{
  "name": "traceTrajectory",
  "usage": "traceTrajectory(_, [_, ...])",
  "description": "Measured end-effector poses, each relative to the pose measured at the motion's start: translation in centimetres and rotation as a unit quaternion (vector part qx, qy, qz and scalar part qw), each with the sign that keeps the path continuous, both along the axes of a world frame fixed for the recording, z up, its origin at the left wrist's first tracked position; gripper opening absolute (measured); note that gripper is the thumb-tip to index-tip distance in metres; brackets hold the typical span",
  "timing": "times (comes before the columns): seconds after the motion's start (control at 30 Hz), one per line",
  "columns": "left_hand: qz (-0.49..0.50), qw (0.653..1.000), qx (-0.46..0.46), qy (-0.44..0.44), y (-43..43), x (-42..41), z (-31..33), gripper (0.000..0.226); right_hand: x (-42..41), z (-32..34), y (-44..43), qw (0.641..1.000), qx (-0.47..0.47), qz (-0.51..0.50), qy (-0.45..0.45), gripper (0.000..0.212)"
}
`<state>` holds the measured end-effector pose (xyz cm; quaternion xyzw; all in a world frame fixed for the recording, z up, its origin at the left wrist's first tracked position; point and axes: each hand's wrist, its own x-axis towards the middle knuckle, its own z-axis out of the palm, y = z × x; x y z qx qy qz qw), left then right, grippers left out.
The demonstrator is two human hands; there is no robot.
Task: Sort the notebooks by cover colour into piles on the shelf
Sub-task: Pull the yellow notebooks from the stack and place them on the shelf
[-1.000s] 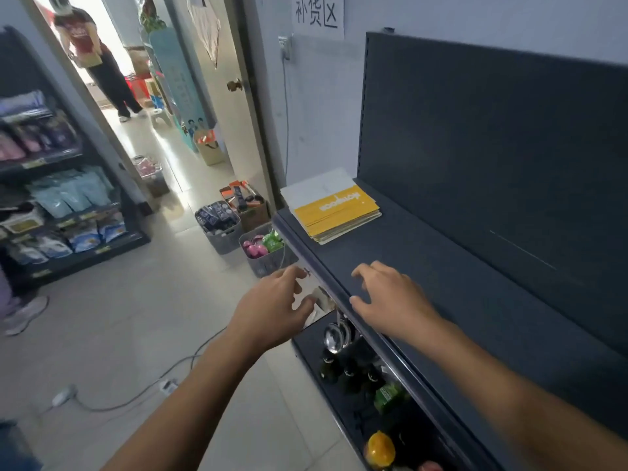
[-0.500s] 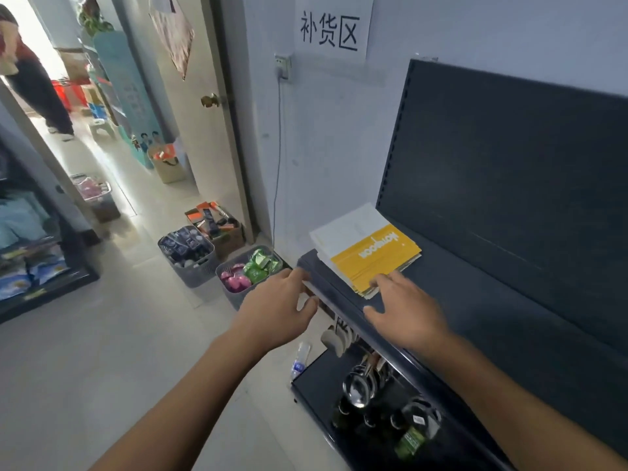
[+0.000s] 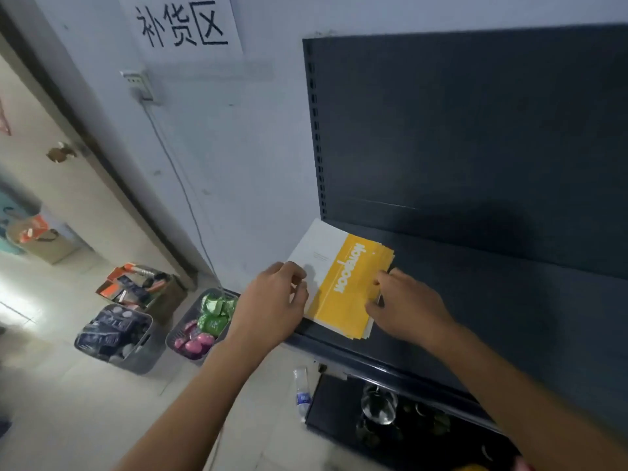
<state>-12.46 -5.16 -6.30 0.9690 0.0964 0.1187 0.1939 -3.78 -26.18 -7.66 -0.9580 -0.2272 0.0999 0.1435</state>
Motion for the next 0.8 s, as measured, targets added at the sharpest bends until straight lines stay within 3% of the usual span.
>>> traceTrajectory(0.17, [-0.057, 0.998, 0.005, 0.016, 1.7, 5.4, 0.2, 0.018, 1.9, -1.5, 0.6, 0.997, 0.003, -0.066, 0.049, 0.026])
traceTrajectory(0.37, [-0.016, 0.994, 0.070, 0.077, 2.6, 9.5, -1.2, 0.049, 3.3, -2.2, 1.5, 0.988, 0.024, -0.144, 0.040, 0.033])
traceTrajectory(0.8, [-0.028, 0.987, 0.089, 0.129, 3.0, 10.0, -2.2, 0.052, 1.1, -2.6, 4.2, 0.973, 0.064, -0.223, 0.003, 0.035])
